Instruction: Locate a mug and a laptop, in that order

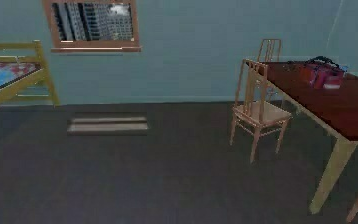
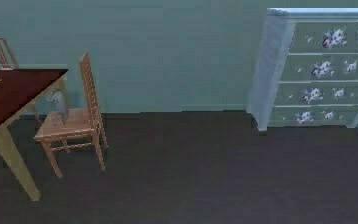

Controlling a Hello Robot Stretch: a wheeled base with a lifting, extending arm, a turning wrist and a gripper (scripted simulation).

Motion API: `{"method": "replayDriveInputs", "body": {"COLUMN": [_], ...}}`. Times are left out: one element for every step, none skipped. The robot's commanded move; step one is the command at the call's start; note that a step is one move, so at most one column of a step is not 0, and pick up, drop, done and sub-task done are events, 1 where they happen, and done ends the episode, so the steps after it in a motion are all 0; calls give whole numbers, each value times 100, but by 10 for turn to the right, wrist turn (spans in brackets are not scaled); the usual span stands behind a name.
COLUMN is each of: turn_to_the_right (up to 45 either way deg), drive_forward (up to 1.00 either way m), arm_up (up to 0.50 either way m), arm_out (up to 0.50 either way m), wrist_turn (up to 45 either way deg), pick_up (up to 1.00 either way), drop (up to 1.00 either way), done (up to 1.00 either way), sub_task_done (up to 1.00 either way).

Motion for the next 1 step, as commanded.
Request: {"method": "replayDriveInputs", "body": {"turn_to_the_right": [0], "drive_forward": [100], "arm_up": [0], "arm_out": [0], "wrist_turn": [0], "pick_up": [0], "drop": [0], "done": [0], "sub_task_done": [0]}}
